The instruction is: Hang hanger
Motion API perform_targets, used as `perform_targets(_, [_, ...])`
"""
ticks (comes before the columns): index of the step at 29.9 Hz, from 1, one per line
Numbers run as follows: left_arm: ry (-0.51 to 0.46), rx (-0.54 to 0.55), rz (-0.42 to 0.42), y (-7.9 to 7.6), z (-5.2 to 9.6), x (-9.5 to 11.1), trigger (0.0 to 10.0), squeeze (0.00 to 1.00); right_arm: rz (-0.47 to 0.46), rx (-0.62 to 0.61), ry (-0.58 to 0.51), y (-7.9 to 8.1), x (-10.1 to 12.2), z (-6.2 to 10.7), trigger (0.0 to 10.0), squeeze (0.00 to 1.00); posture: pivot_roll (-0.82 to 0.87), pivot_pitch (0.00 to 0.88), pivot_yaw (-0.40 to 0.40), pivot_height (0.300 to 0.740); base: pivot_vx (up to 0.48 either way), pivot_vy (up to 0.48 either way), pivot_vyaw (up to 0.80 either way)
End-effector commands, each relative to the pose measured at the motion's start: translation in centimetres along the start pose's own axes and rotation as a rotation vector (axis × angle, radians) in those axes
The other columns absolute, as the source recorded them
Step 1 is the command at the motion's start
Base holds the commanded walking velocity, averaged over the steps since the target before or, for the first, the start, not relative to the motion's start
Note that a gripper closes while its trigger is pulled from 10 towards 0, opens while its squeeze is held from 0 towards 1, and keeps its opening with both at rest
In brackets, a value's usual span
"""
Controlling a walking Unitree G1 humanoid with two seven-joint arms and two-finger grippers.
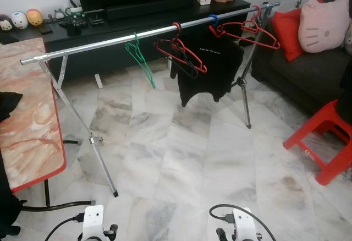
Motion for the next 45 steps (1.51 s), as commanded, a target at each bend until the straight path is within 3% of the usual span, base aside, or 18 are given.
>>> perform_targets(1, [0.013, 0.015, 0.0, 0.5, 0.05, -0.35, 10.0, 0.0, -0.001, -0.004, -0.006, -0.1, 0.12, 0.0, 10.0, 0.0, 0.03, 0.0, -0.004, 0.74, 0.259, 0.0, -0.49])
perform_targets(45, [0.012, 0.009, 0.001, 0.35, 0.0, -0.18, 10.0, 0.0, -0.025, -0.018, -0.025, -0.28, 0.52, -0.02, 10.0, 0.0, 0.02, 0.0, -0.003, 0.74, 0.268, 0.0, -0.49])
Point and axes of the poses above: a point about 5 cm out from each wrist's last joint towards the gripper, its own z axis pointing back from the gripper into the wrist, its own x axis along the axis of the wrist's last joint, y = z × x, the point moved 6 cm from there along -z, pointing out of the wrist towards the gripper, and after that the axes turned 2 degrees about z, right-handed, at the moved point
